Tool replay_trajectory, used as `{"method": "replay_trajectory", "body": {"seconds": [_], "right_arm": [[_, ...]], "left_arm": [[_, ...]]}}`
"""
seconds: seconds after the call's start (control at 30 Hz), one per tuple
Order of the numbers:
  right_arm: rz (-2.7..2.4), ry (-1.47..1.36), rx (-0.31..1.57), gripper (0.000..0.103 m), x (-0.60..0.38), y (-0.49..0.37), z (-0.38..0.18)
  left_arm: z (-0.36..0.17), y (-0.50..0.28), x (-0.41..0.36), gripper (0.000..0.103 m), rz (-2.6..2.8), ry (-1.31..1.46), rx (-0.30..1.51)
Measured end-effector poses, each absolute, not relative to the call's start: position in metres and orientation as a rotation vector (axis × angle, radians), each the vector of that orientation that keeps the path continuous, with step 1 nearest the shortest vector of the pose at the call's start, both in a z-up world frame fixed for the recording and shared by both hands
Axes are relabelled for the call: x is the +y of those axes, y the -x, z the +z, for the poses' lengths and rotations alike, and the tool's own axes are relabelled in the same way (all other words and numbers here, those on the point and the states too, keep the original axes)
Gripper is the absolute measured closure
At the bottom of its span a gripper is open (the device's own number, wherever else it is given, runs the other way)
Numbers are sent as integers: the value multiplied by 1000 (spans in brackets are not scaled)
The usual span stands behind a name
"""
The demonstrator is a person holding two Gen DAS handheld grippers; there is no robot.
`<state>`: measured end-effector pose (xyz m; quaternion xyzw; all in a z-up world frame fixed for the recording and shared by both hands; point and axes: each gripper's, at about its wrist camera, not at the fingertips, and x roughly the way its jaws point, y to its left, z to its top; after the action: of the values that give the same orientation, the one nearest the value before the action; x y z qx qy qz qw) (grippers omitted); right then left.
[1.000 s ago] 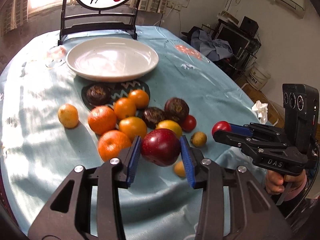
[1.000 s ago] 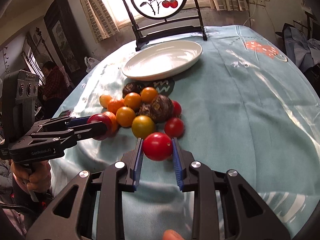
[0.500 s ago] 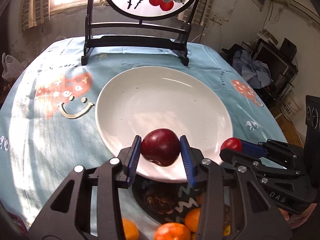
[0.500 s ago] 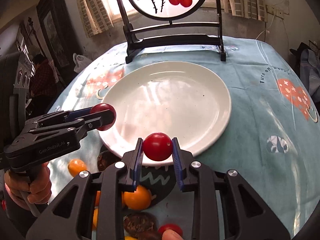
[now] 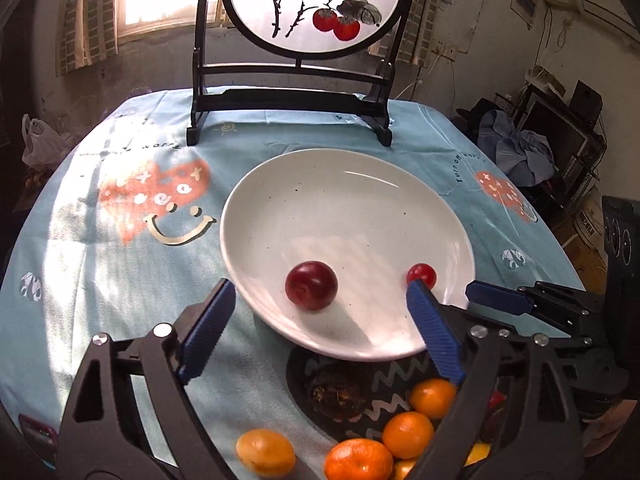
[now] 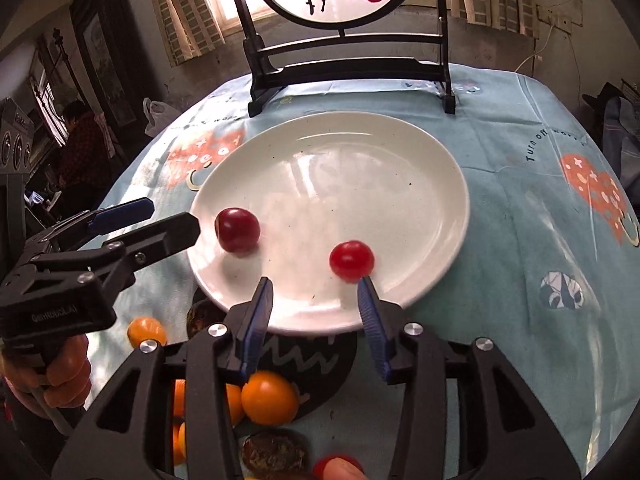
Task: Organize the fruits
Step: 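Carry the tomato to the white plate and open the right tool while the left tool releases the plum there, then grasp a yellow-green lime with the right tool while the left tool grasps a large tangerine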
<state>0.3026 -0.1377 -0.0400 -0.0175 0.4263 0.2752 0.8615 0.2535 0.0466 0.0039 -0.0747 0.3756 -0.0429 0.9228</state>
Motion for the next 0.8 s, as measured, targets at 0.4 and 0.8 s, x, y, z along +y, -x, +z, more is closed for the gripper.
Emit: {"method": "replay_trajectory", "body": {"seconds": [0.4,0.8], "right_arm": [[625,-43,824,58,-203,-149,-47],[628,51,901,68,-174,-118,-90]], "left_arm": [[-20,-117,42,9,-107,143,761],[-42,-73,43,9,-126,157,767]]}}
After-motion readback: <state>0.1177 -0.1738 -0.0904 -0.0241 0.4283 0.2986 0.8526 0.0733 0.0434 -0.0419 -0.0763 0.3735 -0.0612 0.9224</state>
